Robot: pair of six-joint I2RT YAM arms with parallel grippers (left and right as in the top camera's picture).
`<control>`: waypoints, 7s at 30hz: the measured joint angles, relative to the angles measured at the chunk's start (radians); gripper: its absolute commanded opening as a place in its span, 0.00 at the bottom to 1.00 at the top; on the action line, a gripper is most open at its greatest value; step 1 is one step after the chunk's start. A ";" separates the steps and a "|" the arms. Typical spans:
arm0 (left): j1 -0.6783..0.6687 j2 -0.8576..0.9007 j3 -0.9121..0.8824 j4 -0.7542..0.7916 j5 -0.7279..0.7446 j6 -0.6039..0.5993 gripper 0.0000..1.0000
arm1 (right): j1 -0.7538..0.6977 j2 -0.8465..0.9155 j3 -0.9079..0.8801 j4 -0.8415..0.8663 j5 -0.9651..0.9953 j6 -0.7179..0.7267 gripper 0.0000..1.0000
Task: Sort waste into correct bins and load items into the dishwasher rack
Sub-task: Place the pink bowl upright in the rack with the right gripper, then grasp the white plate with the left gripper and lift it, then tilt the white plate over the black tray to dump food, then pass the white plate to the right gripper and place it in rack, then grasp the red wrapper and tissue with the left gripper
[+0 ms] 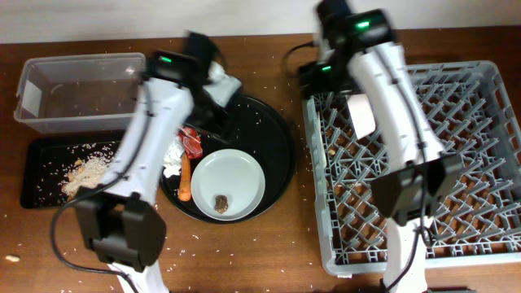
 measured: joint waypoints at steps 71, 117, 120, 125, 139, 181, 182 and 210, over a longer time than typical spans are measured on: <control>0.449 0.117 0.494 -0.302 0.078 -0.141 0.00 | -0.121 0.000 0.002 -0.077 -0.005 -0.063 0.91; 0.341 0.100 0.315 0.088 0.167 -0.224 0.79 | 0.232 0.318 0.010 0.211 -0.095 -0.077 0.56; 0.341 0.100 0.315 0.089 0.167 -0.224 0.79 | 0.232 0.385 0.010 0.229 -0.086 -0.104 0.43; 0.341 0.100 0.315 0.088 0.150 -0.224 0.79 | 0.227 0.420 0.021 0.237 -0.091 -0.121 0.04; 0.341 0.100 0.315 0.108 0.029 -0.224 0.82 | -0.168 -0.064 0.394 -0.137 0.809 0.028 0.04; 0.164 0.097 -0.251 0.452 -0.251 -0.464 0.80 | -0.040 -0.157 -0.030 0.169 0.039 -0.035 0.95; 0.165 0.097 -0.286 0.477 -0.277 -0.496 0.80 | -0.041 -0.157 -0.033 0.168 0.039 -0.034 0.95; 0.298 -0.062 -0.081 0.556 -0.396 -0.431 0.00 | -0.045 -0.156 -0.053 0.145 0.039 -0.035 0.95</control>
